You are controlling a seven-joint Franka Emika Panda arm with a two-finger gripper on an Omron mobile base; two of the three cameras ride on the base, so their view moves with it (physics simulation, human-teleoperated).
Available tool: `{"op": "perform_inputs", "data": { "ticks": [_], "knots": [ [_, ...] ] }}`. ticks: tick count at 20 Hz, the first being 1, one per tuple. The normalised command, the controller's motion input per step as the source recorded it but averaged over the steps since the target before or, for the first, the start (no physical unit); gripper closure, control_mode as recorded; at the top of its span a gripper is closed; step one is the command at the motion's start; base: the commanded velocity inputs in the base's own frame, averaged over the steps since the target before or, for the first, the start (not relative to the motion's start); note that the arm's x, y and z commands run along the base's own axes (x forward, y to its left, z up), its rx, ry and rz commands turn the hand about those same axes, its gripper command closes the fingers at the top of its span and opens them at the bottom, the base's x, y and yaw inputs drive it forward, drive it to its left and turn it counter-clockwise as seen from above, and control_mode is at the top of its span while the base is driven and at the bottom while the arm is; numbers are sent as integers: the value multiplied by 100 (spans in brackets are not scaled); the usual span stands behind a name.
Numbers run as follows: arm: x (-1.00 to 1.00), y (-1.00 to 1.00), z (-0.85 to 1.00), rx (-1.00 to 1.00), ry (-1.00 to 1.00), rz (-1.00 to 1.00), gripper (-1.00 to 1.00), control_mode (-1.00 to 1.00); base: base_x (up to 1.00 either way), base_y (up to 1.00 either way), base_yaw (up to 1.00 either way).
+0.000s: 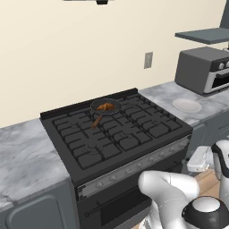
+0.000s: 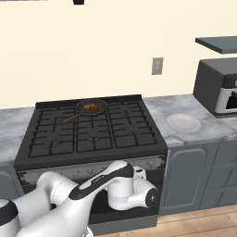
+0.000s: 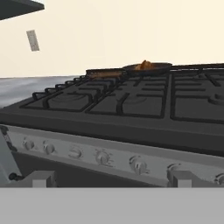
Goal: Pick the croissant and place it on the pan. Then turn on the stove to warm the croissant.
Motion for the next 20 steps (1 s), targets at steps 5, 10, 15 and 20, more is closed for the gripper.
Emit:
{"op": "perform_inputs", "data": {
  "ticks": [5, 10, 15, 20],
  "knots": [
    [1, 2, -22, 2, 0, -2, -100, -100, 0, 0, 0],
    [13, 24, -9, 0, 0, -5, -100, -100, 0, 0, 0],
    [27, 37, -12, 0, 0, -6, -100, -100, 0, 0, 0],
    [25, 17, -15, 0, 0, -4, -100, -100, 0, 0, 0]
  ]
}}
